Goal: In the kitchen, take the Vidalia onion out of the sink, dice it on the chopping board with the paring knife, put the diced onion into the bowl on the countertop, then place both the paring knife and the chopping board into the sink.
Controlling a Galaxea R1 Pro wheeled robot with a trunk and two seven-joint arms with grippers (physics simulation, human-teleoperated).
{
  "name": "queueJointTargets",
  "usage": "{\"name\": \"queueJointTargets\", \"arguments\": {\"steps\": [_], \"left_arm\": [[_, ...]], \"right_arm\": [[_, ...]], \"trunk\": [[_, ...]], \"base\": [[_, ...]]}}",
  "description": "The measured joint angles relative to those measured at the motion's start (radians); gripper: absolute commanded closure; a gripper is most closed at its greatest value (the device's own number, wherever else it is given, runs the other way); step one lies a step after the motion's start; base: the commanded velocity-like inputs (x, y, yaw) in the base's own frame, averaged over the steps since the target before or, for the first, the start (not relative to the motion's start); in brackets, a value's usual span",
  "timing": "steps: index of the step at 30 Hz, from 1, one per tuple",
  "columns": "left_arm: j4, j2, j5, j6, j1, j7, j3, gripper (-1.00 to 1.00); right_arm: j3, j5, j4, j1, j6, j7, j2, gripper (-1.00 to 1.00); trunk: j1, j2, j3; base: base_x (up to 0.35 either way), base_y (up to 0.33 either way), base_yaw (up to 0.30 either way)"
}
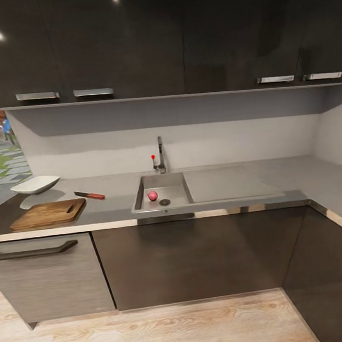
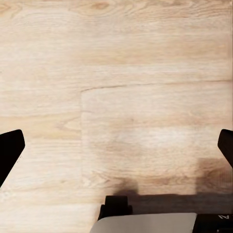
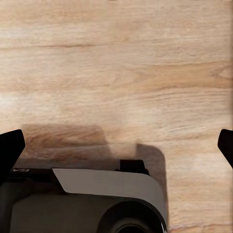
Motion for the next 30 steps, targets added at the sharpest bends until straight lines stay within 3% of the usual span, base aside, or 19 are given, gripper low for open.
{"name": "queueJointTargets", "arguments": {"steps": [7, 30], "left_arm": [[0.021, 0.001, 0.001, -0.083, 0.0, 0.0, 0.0, -1.0], [0.027, 0.002, 0.001, -0.093, 0.0, 0.0, 0.0, -1.0]], "right_arm": [[0.0, 0.0, 0.0, 0.001, 0.0, 0.0, 0.0, -1.0], [0.0, 0.0, 0.0, 0.0, 0.0, 0.0, 0.0, -1.0]], "trunk": [[0.0, 0.0, 0.0], [0.0, 0.0, 0.0]], "base": [[0.003, -0.006, 0.0], [0.0, 0.0, 0.0]]}}
